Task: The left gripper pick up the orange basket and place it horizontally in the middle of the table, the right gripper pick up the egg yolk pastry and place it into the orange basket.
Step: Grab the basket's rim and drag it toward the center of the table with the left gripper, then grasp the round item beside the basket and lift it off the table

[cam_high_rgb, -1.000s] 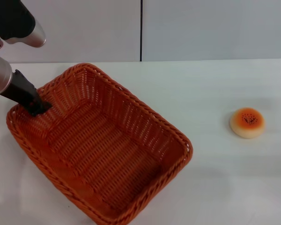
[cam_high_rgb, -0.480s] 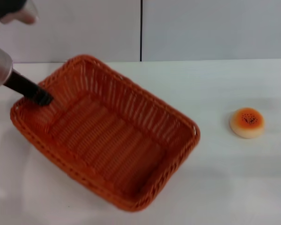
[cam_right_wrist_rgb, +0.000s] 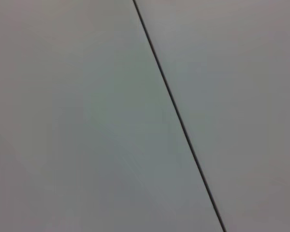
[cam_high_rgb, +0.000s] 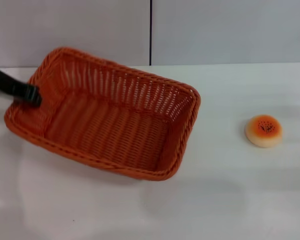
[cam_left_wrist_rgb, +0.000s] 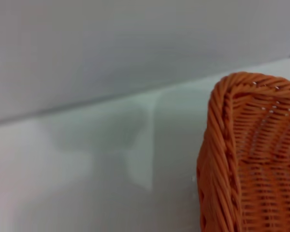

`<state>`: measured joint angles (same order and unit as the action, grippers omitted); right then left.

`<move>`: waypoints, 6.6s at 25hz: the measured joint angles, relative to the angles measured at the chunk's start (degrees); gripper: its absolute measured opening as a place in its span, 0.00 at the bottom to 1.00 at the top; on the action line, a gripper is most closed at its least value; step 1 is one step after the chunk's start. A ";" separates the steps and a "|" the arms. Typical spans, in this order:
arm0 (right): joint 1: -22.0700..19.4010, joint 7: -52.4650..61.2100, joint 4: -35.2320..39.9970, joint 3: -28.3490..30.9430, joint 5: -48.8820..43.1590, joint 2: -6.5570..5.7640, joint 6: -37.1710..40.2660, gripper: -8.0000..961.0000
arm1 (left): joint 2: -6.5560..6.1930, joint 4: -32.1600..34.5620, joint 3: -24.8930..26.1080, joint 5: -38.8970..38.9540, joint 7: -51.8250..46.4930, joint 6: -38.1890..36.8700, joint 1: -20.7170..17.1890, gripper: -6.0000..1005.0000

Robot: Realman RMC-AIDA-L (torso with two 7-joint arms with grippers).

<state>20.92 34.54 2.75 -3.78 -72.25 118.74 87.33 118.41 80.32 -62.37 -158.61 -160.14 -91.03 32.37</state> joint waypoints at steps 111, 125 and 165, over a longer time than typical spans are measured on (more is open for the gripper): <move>15.57 97.83 47.54 -26.17 -78.17 -4.63 10.12 0.60 | -0.32 -30.34 11.37 81.55 78.18 18.12 -26.35 0.58; 15.54 96.41 40.12 -26.42 -77.04 -5.45 -1.74 0.57 | -0.40 -31.13 13.16 82.65 78.43 15.04 -26.08 0.58; 10.49 95.57 50.11 -34.19 -62.39 -2.40 -6.32 0.11 | -0.37 -33.22 13.70 82.67 78.15 14.93 -25.03 0.58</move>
<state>31.41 130.10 52.85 -37.97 -134.64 116.33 81.00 118.04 47.11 -48.67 -75.94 -81.98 -76.10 7.34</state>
